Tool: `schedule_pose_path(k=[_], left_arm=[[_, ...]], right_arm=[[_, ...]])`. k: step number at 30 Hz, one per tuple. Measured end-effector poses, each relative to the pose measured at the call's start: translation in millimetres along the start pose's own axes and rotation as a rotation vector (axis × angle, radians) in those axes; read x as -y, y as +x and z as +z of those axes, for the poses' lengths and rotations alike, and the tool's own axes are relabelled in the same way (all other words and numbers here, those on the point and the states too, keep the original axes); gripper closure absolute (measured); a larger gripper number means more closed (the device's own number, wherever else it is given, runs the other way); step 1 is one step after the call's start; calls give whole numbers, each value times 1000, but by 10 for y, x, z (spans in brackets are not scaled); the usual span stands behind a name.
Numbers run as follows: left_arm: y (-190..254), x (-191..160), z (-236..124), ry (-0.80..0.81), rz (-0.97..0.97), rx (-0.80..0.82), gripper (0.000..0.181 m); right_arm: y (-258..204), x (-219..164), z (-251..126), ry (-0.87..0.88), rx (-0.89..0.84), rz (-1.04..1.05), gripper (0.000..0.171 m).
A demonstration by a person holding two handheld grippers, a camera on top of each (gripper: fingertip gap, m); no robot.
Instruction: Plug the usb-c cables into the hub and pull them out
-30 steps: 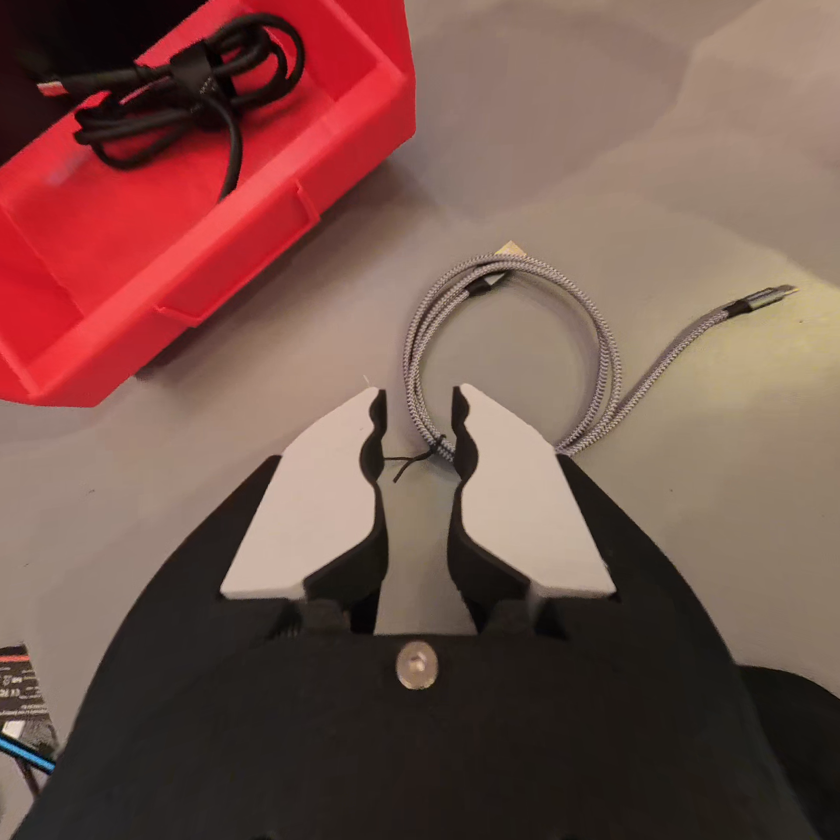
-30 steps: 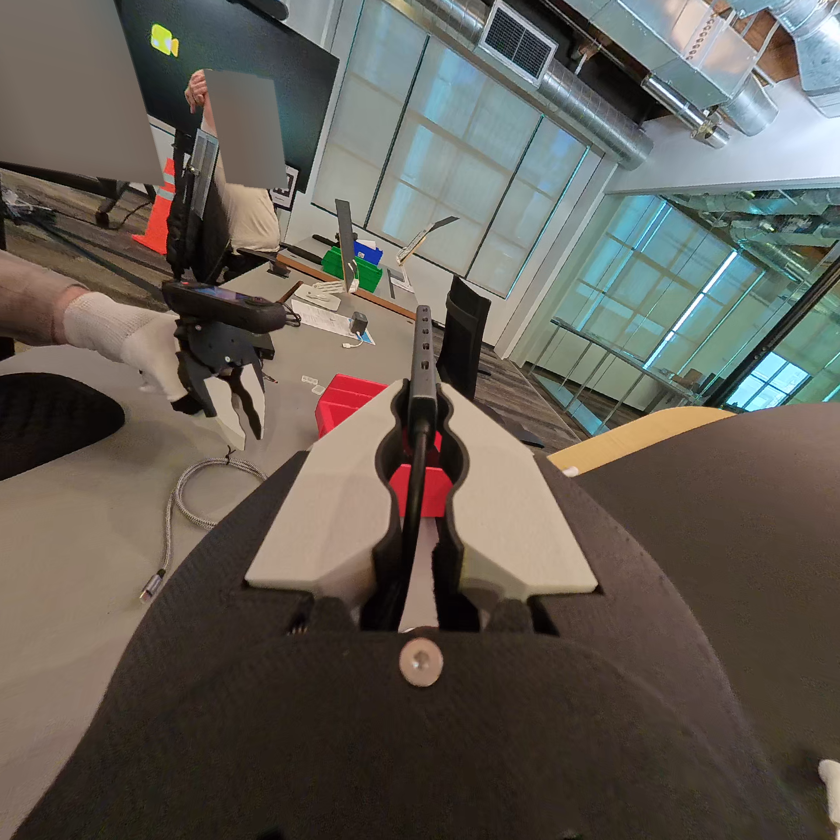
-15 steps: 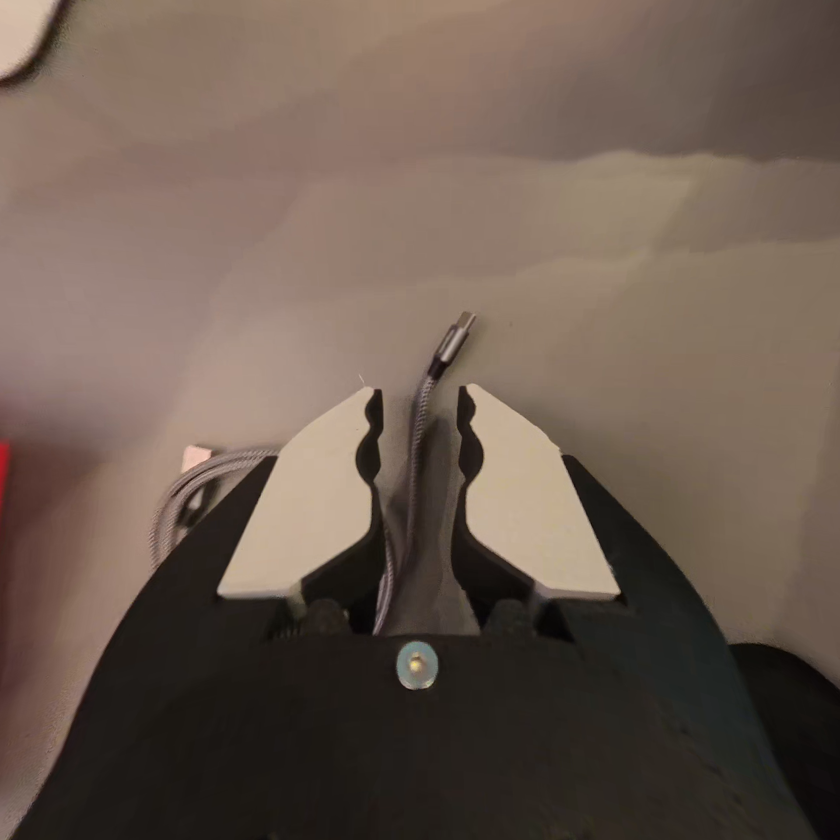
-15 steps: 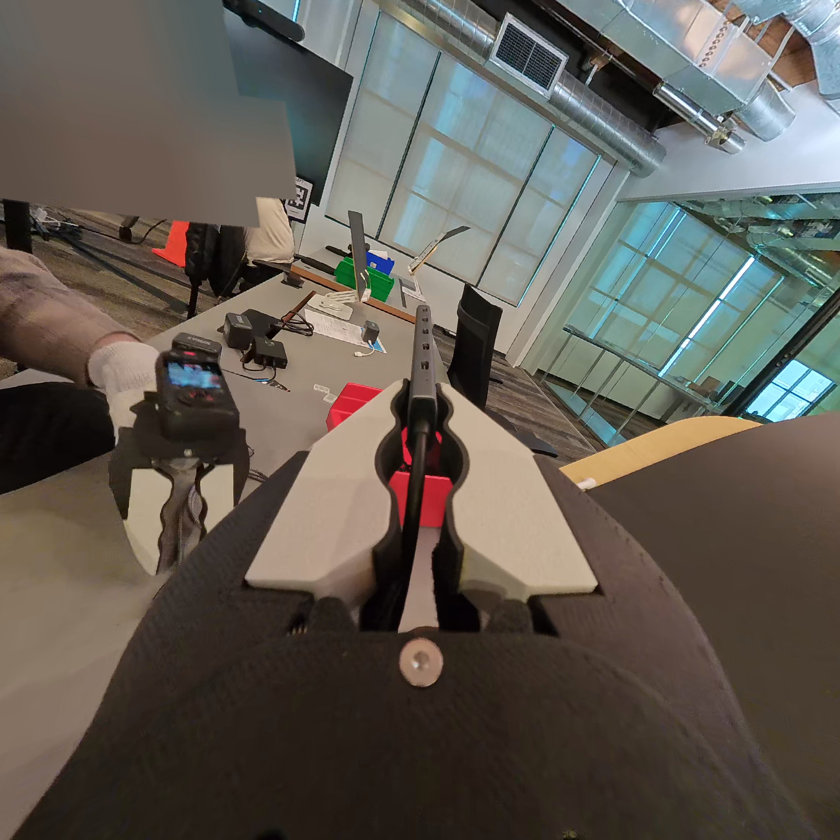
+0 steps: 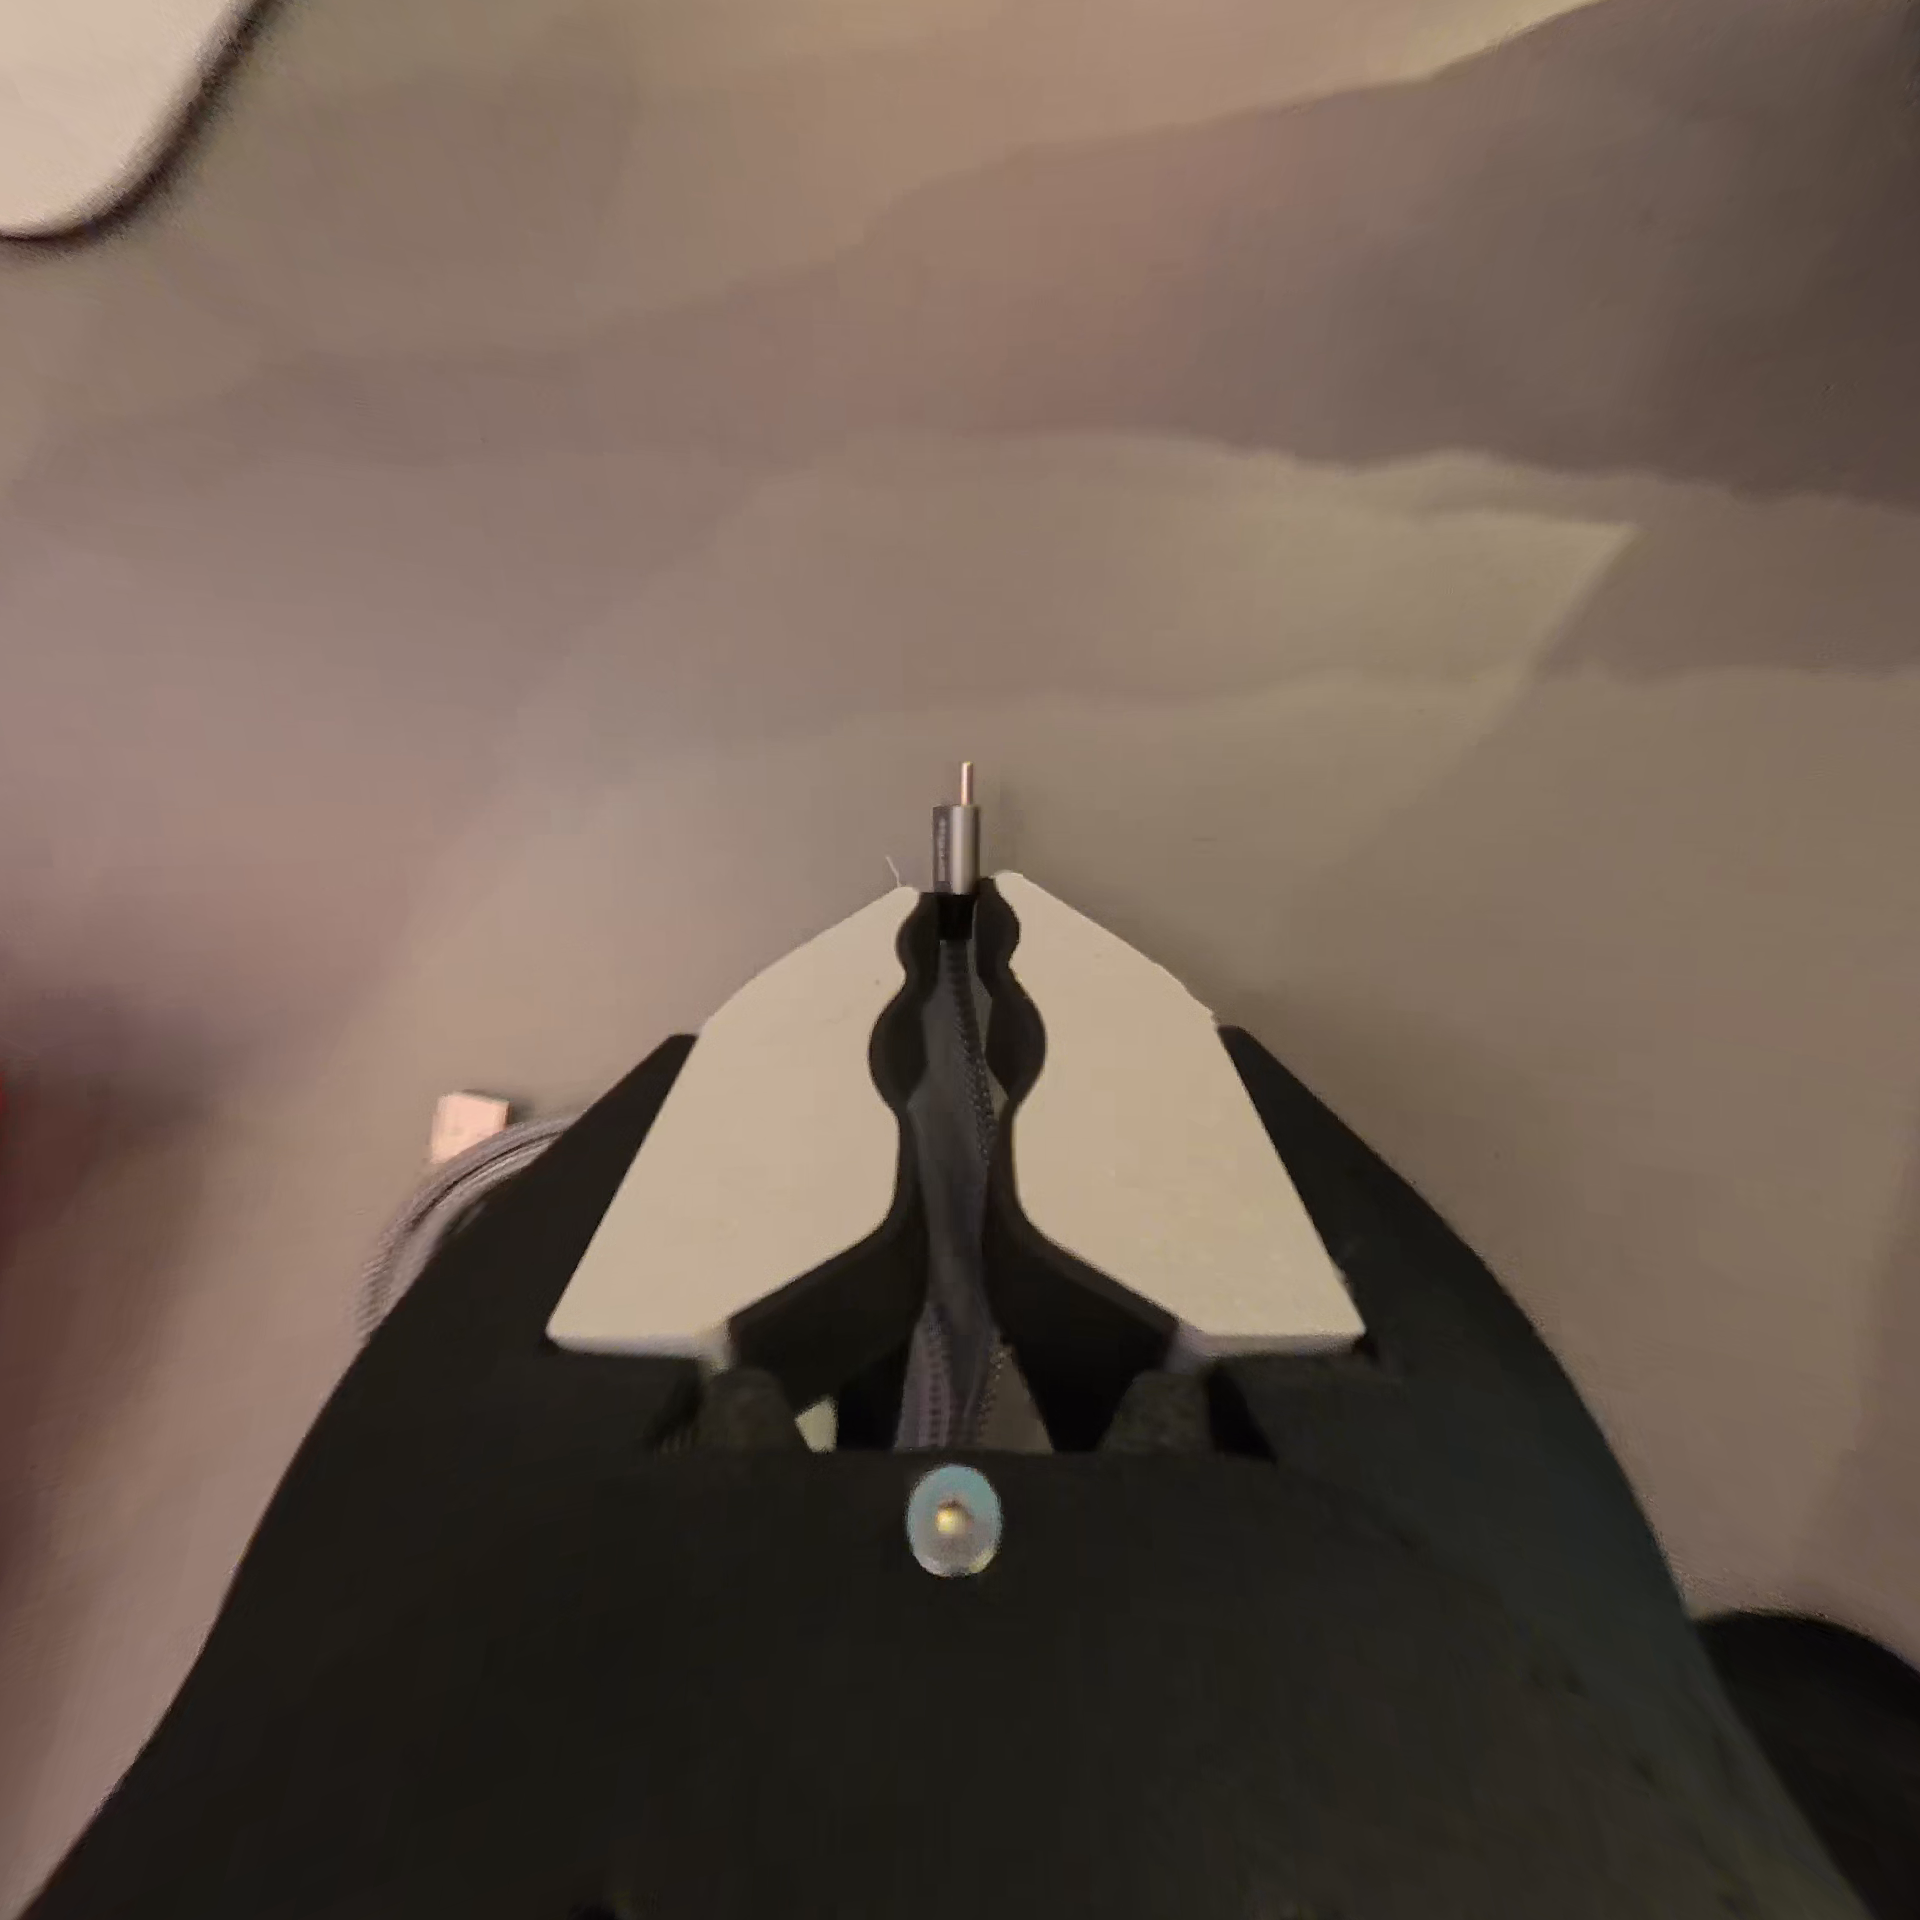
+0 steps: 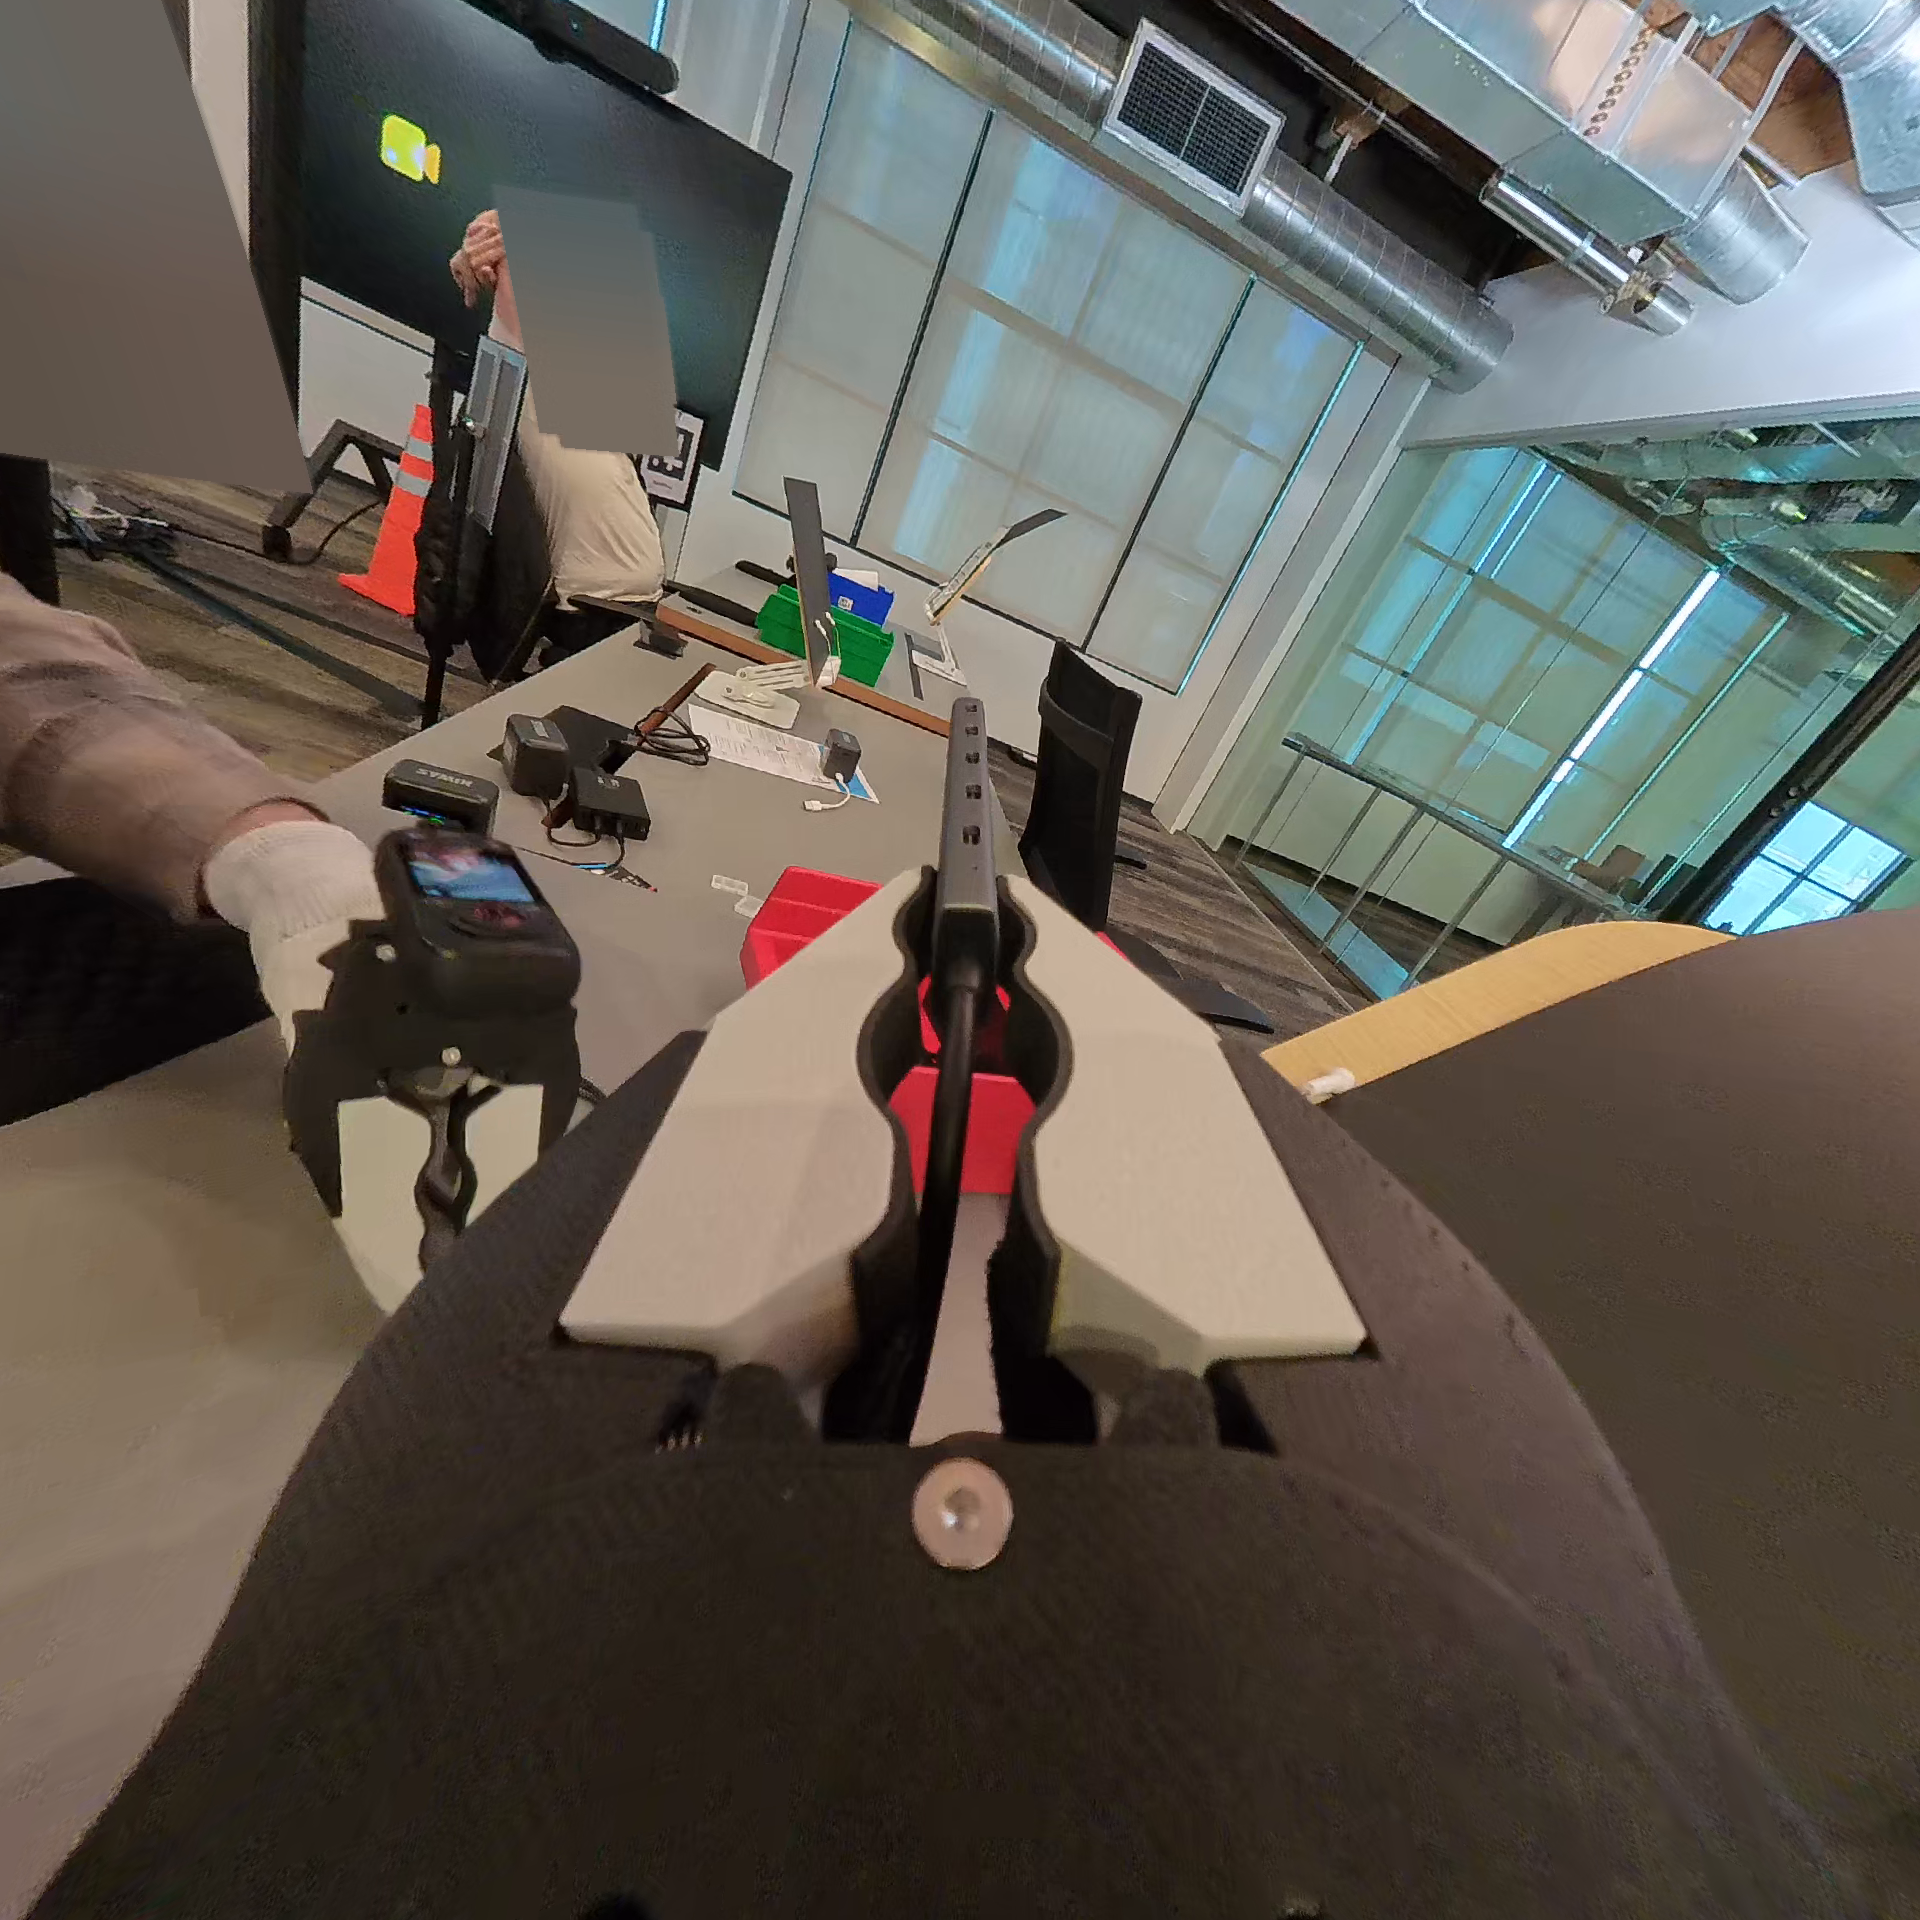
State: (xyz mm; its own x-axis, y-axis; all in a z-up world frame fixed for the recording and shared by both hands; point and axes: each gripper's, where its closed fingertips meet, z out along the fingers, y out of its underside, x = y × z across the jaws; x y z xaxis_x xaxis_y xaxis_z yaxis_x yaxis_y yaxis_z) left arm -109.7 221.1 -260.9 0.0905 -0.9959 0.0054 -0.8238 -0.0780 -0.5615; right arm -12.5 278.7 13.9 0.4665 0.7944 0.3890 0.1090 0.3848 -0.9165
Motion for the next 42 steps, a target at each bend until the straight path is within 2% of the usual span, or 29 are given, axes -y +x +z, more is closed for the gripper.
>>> schedule_pose_path(k=[3,8,15,21,25,27,30,38,42], left_arm=[[-182,106,-204,49,13,164,175],[-538,342,-817,110,31,435,175],[-893,671,-1718,67,154,779,175],[-1013,865,-2008,-55,277,906,175],[-1094,924,-2086,-119,336,934,175],[-1104,891,-2035,-142,324,898,175],[-1101,630,-1763,-250,273,787,175],[-522,173,-420,-323,258,428,175],[-278,79,47,-317,231,310,174]], right_arm=[[-8,-38,30,-21,-1,-9,165],[-8,-142,129,-111,-38,-70,165],[-15,-378,364,-334,-138,-277,164],[-9,-586,558,-522,-234,-503,165],[-81,-602,696,-541,-251,-577,165],[-150,-635,755,-547,-223,-584,165],[-190,-699,776,-540,-188,-553,165],[126,-763,387,-535,-235,-433,165],[220,-755,262,-527,-259,-403,165]])
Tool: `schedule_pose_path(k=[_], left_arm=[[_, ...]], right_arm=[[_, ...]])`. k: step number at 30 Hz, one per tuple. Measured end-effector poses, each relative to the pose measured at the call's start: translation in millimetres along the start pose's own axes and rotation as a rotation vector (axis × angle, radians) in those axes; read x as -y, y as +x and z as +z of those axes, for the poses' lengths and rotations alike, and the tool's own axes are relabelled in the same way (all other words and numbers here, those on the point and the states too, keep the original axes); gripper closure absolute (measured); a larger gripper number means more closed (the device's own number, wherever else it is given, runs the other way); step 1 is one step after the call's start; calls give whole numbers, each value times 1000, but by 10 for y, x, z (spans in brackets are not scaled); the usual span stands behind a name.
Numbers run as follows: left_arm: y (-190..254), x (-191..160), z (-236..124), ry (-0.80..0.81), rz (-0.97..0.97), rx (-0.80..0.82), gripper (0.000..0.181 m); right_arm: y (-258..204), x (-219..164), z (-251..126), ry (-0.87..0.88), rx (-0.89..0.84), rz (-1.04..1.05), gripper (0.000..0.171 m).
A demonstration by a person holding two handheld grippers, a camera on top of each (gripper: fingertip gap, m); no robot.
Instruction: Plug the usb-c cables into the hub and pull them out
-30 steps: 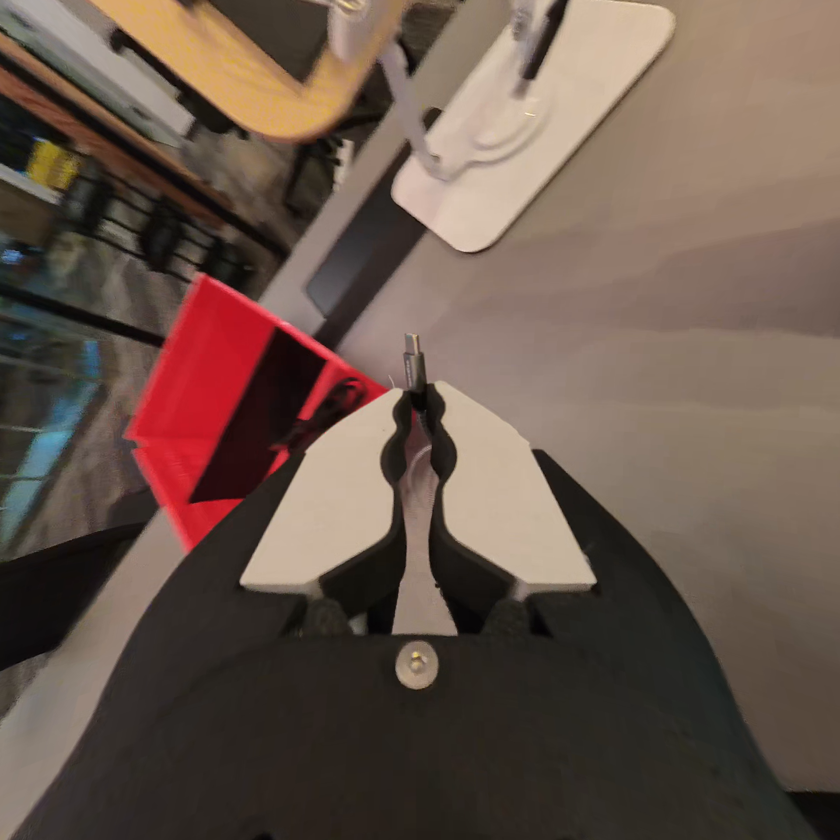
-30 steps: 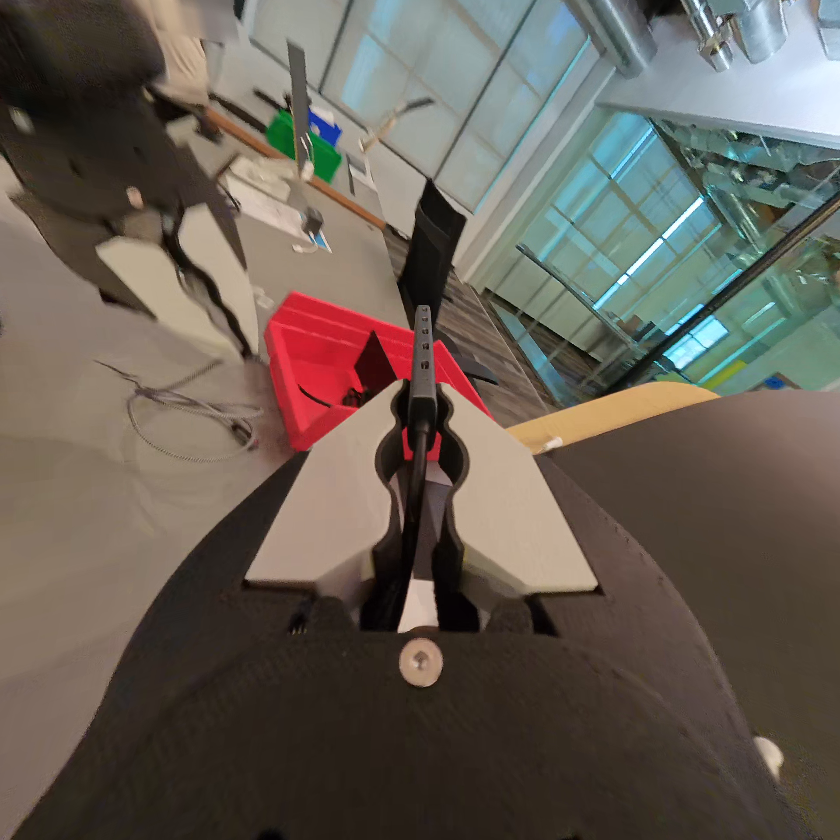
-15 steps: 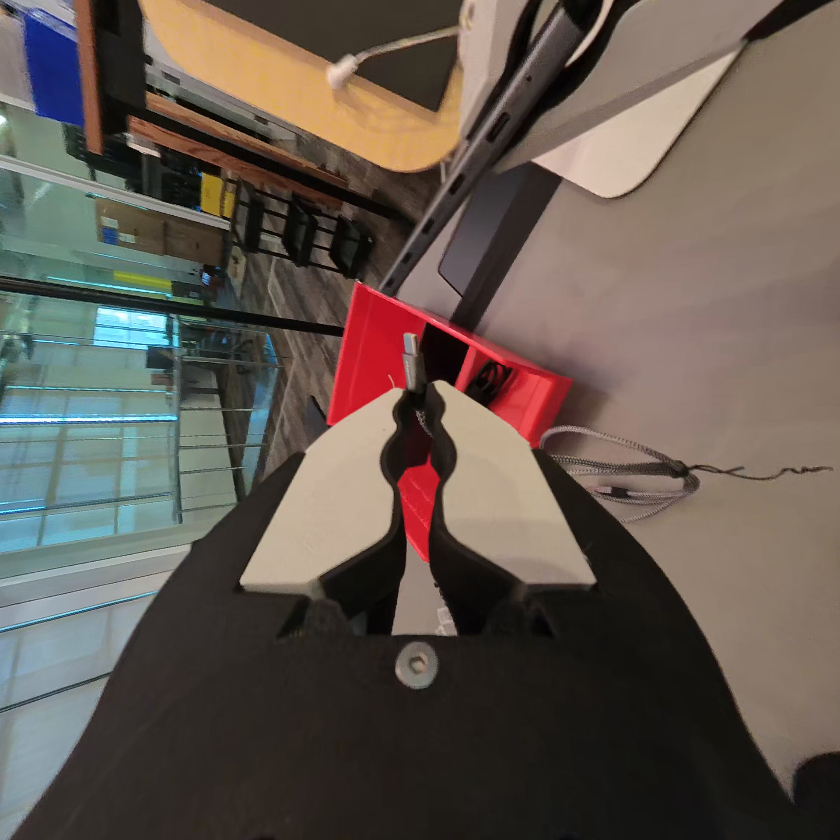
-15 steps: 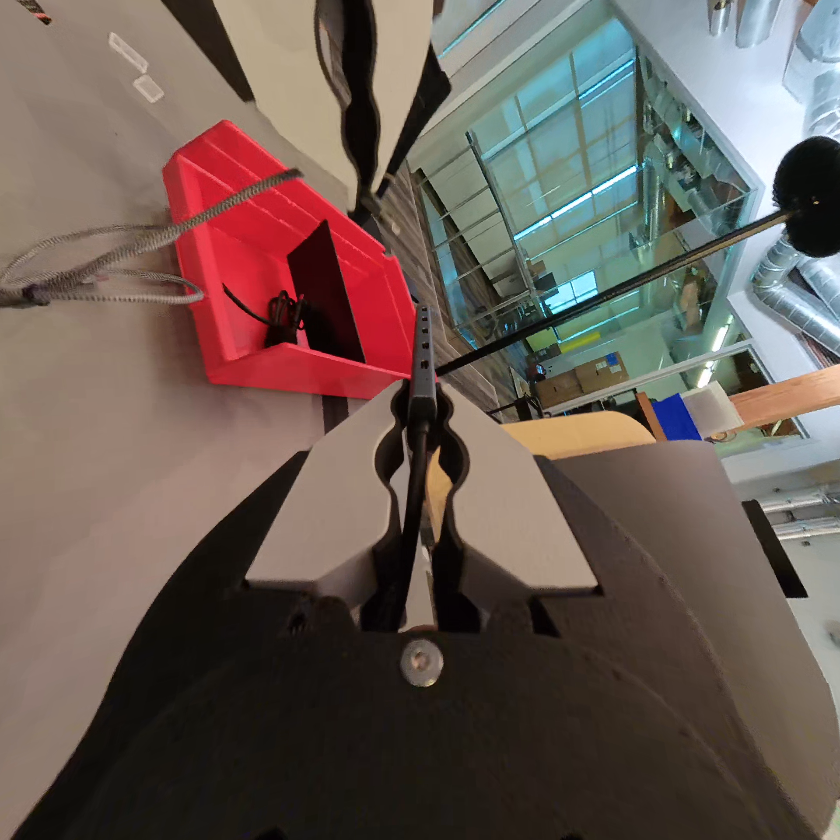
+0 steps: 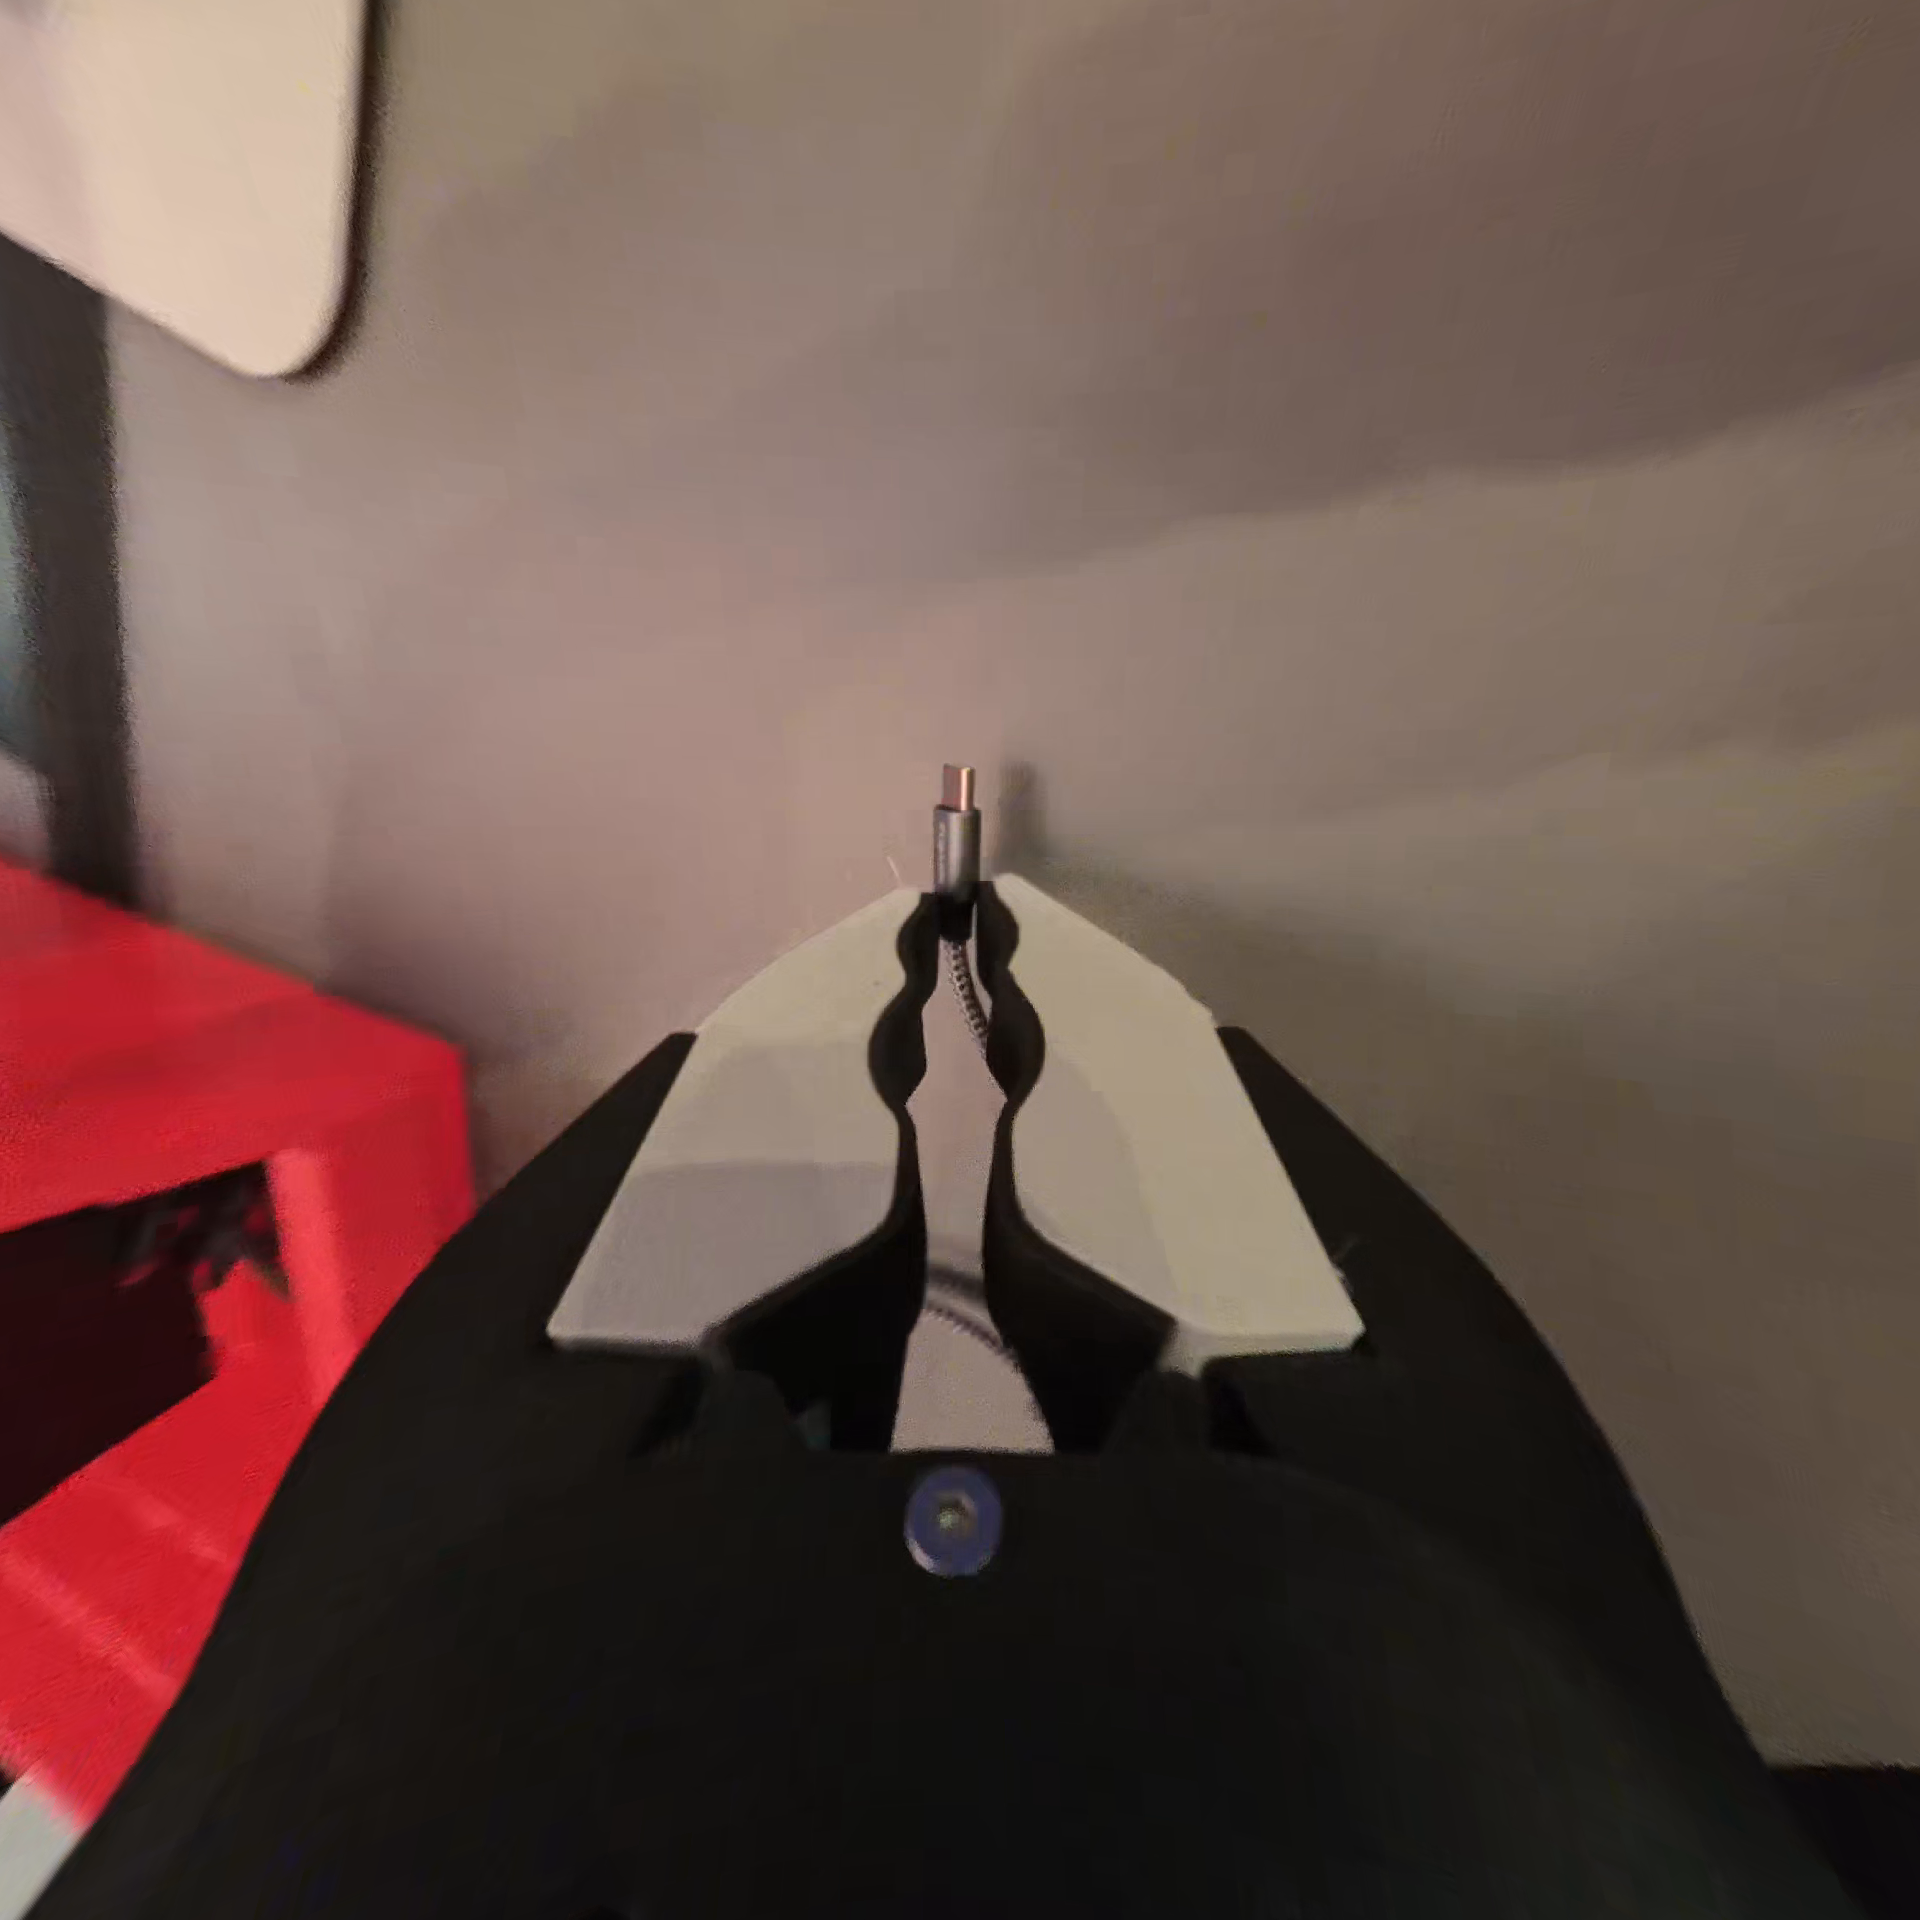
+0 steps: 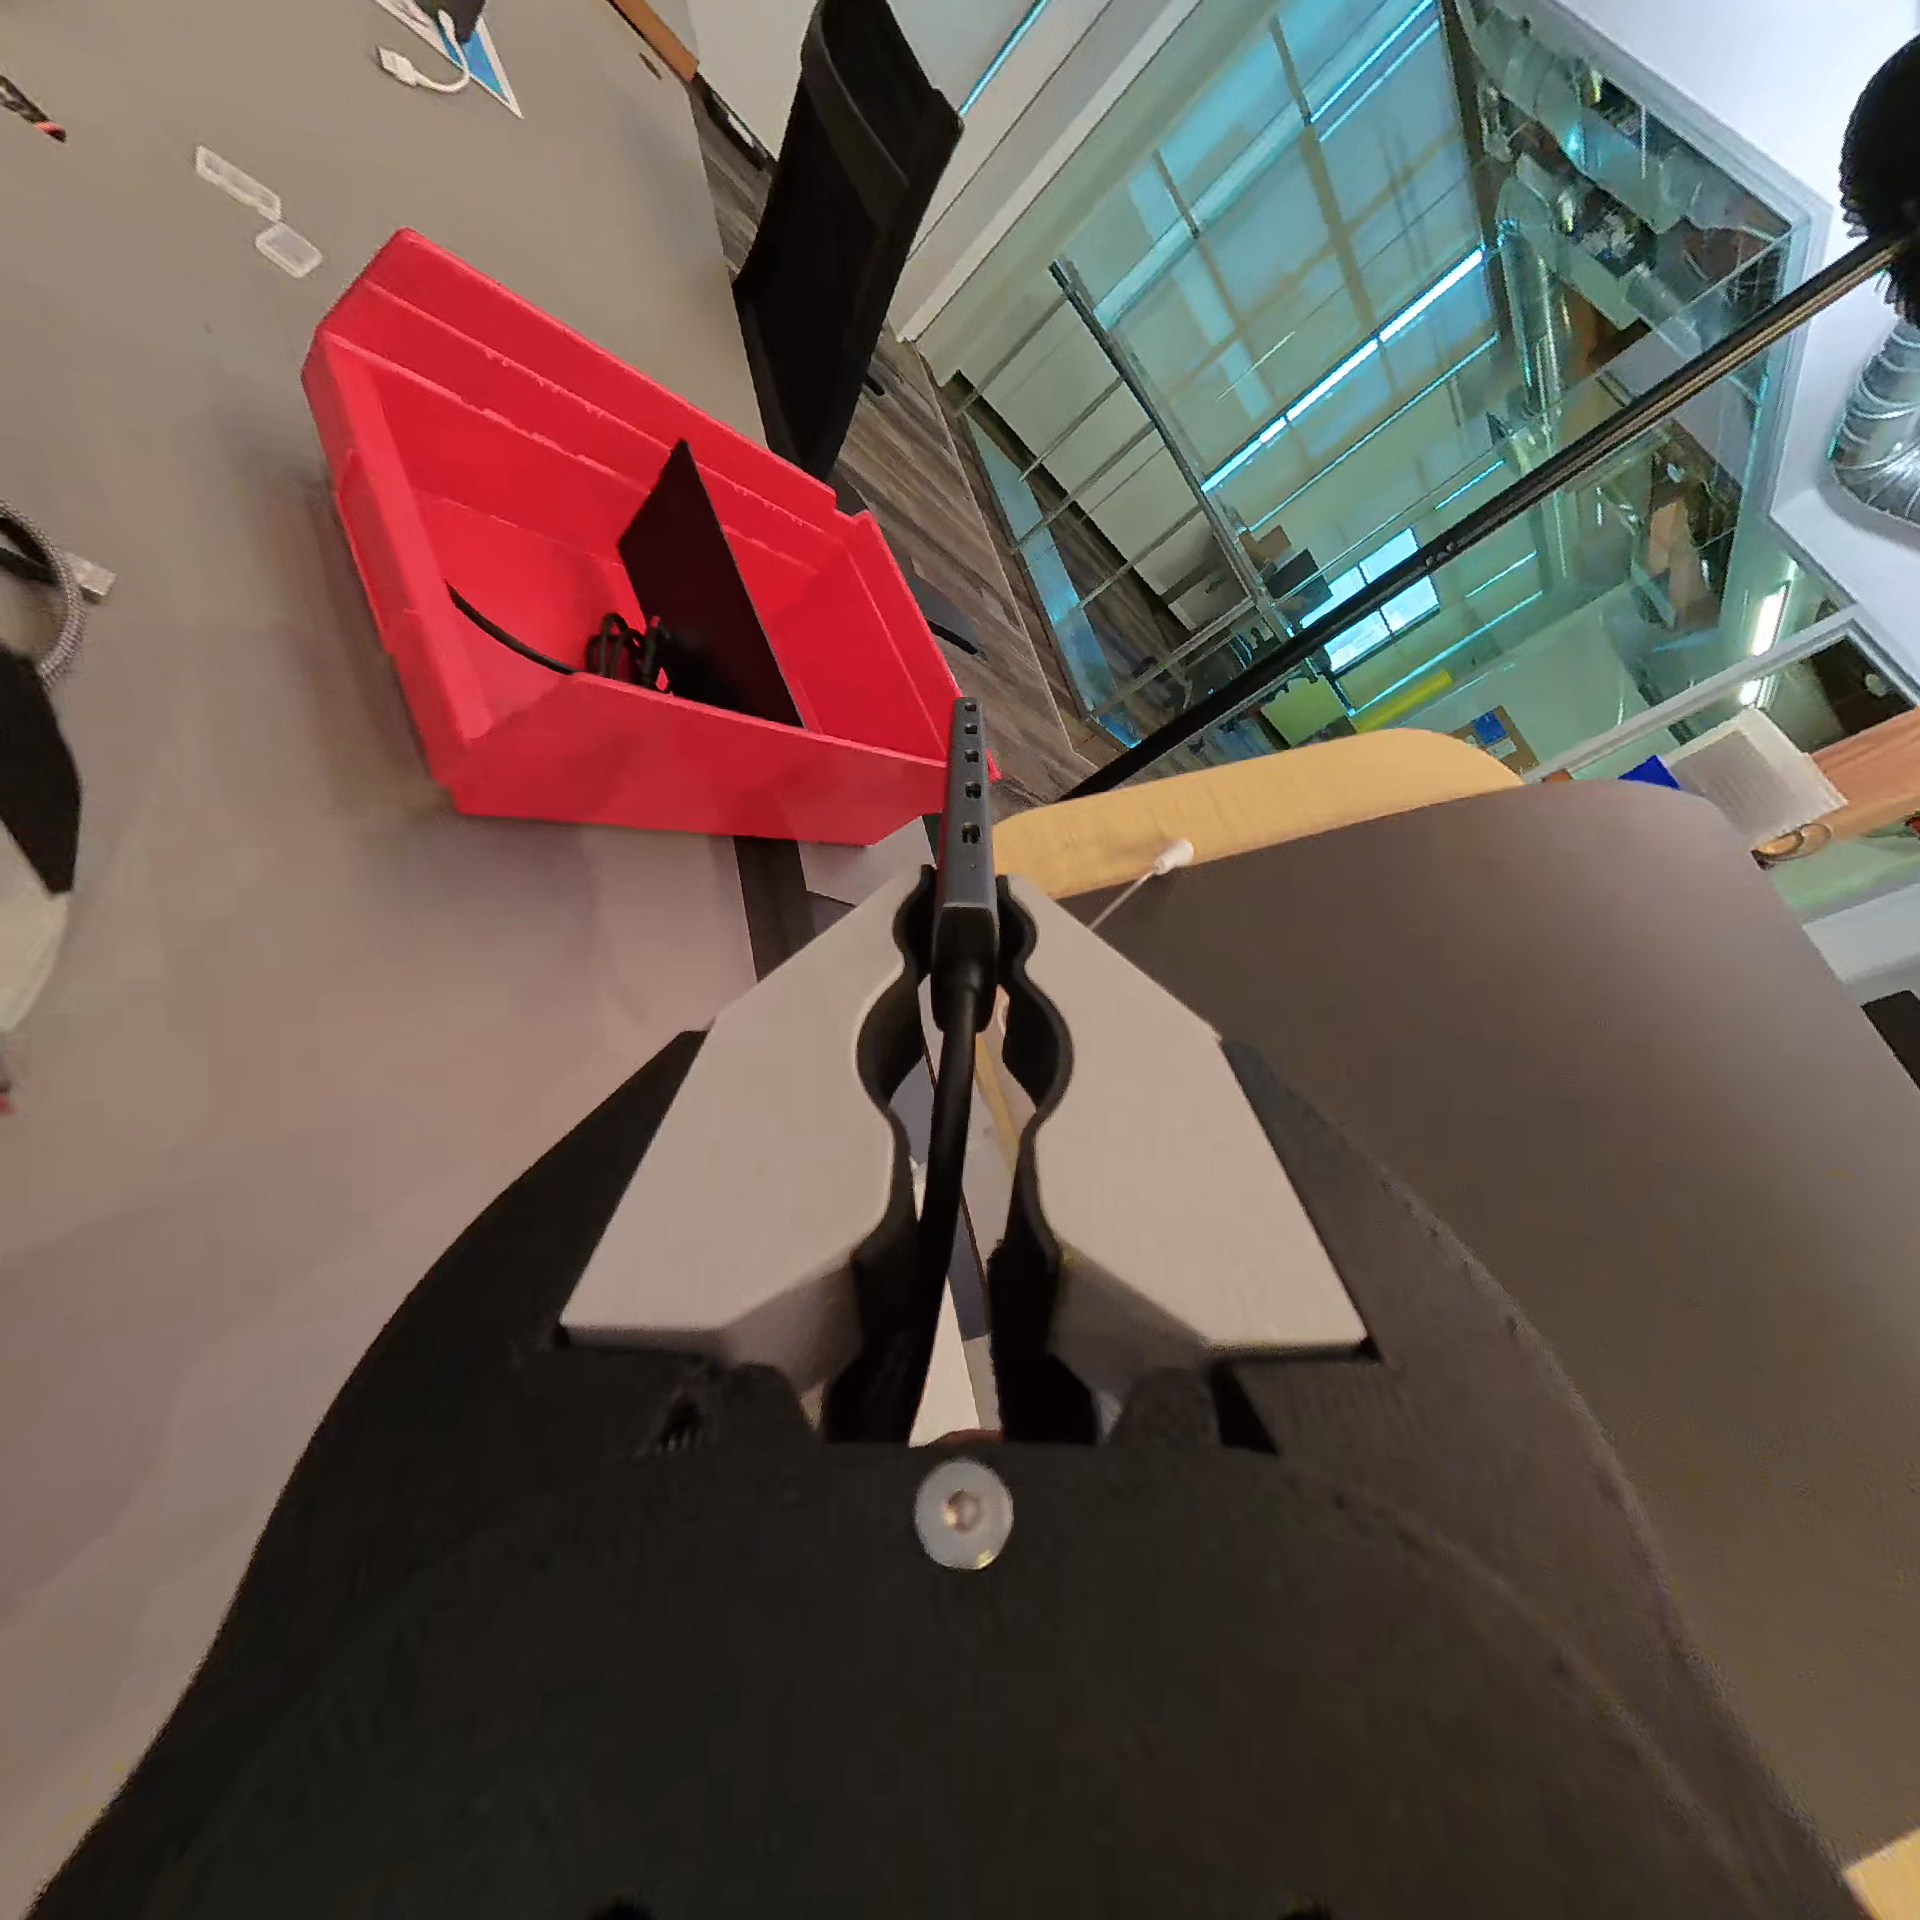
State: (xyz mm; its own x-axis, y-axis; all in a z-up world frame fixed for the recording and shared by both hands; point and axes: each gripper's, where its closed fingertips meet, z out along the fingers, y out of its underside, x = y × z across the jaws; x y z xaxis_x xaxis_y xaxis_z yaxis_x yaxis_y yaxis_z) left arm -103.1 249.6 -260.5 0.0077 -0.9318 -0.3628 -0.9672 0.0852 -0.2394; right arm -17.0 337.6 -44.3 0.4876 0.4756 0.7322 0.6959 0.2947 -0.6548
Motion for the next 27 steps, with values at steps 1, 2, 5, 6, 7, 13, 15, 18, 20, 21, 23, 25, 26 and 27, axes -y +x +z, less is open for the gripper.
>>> schedule_pose_path(k=[1,2,5,6,7,13,15,18,20,21,23,25,26,27], left_arm=[[47,9,51,3,-8,-18,175],[57,60,56,42,-24,-31,175],[127,127,3,126,-76,-164,162],[107,127,-26,148,-90,-180,156],[113,136,-71,181,-104,-218,152],[-16,68,-234,310,-295,-451,156],[4,52,-220,330,-356,-561,159],[44,42,-97,326,-433,-649,161],[92,32,-2,299,-446,-664,162],[104,62,5,314,-451,-675,167],[99,95,30,322,-491,-695,174],[125,133,26,346,-527,-746,175],[128,144,30,362,-533,-747,176],[131,149,31,374,-535,-743,176]], right_arm=[[11,-12,-6,-1,-2,5,165],[16,-22,-8,0,-1,9,165],[3,-23,-2,12,9,24,165],[-4,-22,1,13,13,25,165],[-7,-20,2,14,15,26,165],[-9,46,-19,62,29,66,165],[-7,65,-28,75,32,77,165],[5,90,-45,94,33,91,165],[15,90,-56,97,31,96,165],[22,89,-61,100,30,100,165],[32,78,-67,103,30,108,165],[37,69,-69,107,30,115,165],[36,66,-67,108,31,118,165],[35,62,-65,108,33,121,165]])
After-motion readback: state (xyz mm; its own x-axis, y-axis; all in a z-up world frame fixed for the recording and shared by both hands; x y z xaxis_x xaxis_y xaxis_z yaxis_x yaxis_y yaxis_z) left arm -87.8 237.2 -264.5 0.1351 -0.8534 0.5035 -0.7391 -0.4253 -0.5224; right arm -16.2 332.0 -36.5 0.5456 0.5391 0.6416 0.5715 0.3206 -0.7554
